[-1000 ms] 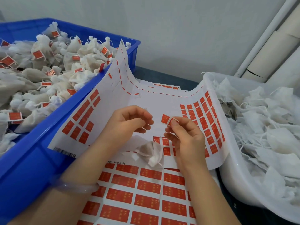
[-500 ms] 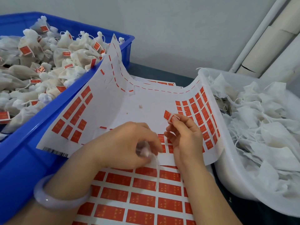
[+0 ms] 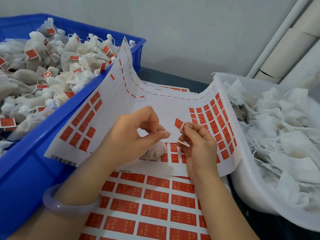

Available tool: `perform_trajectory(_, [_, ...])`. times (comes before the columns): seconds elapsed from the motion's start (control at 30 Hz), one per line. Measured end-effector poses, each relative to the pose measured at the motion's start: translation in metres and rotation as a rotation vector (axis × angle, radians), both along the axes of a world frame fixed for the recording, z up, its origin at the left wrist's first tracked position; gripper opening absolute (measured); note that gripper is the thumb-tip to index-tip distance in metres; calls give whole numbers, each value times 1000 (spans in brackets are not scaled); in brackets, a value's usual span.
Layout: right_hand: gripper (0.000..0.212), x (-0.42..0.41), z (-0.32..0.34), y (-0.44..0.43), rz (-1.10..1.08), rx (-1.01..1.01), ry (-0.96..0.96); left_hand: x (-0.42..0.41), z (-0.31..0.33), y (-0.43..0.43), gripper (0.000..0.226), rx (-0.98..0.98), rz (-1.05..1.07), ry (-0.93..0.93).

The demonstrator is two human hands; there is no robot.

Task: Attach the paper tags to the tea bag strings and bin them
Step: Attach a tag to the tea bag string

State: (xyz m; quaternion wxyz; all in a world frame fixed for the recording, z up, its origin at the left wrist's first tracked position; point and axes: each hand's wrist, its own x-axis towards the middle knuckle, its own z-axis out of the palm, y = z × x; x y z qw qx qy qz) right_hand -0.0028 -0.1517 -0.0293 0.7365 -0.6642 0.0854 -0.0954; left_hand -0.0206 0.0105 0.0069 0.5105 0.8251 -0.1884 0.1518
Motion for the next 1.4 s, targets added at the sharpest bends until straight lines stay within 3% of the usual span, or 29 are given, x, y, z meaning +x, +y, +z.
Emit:
perform_trajectory(0.07, [8,0,0,0,-7,18,12,2,0,-1,14,-48,-51,20])
perform_trajectory(0.13, [9,1,0,0,-7,22,13,6,-4,0,29,-72,-76,64])
perform_trajectory(0.4, [8,0,0,-1,-7,20,22,13,-7,2,35,-271,-5,413])
perform_trajectory(0.47, [8,0,0,-1,-9,33,27,15,-9,4,32,-347,24,541])
perform_trajectory(0.57, [8,0,1,-1,-8,38,32,17,-13,4,9,-534,44,784])
perform_trajectory(0.63, [9,0,1,0,-8,38,34,18,-15,4,14,-585,71,834])
perform_trajectory(0.8, [9,0,1,0,-18,36,36,19,-15,4,10,-545,92,738])
perform_trajectory(1.07, [11,-2,4,0,-5,30,-7,14,-10,0,28,-404,-27,588])
perform_trajectory(1.23, [14,-9,12,2,126,-96,-158,9,-9,-3,46,-274,-92,482])
perform_trajectory(1.4, [8,-14,15,6,212,-211,-186,7,-8,-6,54,-246,-139,391])
